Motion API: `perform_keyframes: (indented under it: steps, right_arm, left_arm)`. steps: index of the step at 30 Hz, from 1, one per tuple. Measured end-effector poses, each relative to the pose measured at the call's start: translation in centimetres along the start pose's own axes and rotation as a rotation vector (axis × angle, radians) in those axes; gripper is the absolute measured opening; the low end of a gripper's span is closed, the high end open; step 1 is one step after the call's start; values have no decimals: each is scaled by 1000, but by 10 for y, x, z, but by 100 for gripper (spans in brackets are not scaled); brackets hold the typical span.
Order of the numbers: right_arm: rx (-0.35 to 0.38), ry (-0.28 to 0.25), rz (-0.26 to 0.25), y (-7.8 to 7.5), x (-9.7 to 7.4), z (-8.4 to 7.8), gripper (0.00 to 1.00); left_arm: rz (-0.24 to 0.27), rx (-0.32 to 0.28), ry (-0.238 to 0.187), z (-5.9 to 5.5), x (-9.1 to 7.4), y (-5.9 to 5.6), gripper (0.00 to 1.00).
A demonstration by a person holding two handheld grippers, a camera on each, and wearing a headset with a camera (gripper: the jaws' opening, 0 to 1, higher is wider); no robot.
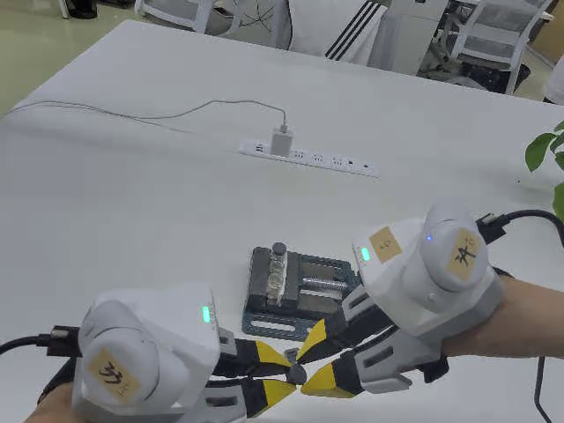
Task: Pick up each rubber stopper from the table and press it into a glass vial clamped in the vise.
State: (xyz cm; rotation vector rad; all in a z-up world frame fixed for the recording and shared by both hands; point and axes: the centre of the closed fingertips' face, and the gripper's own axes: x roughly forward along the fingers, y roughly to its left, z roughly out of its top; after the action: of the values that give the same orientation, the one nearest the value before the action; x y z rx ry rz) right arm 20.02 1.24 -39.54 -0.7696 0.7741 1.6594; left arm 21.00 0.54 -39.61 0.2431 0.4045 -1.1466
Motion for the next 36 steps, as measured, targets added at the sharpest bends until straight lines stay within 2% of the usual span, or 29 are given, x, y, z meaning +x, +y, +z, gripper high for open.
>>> perform_keyframes:
  steps: [16, 21, 24, 30, 33, 36]
  right_arm:
    - [-39, 49, -16, 1, 1, -1, 8]
    - [-11, 52, -8, 0, -1, 1, 7]
    - [-10, 57, -8, -1, -2, 0, 7]
    - [-26, 65, -10, 1, -2, 0, 8]
    - [-8, 54, -16, 1, -1, 2, 10]
    - [-3, 55, -24, -1, -2, 1, 8]
  left_arm:
    - [-2, -46, -3, 0, 1, -3, 3]
    - [12, 6, 4, 2, 1, -2, 3]
    - [19, 16, 13, 3, 2, -1, 3]
    - [16, -59, 14, 3, 1, -1, 3]
    - [23, -95, 9, 3, 1, -1, 3]
    - [22, -87, 3, 4, 1, -1, 3]
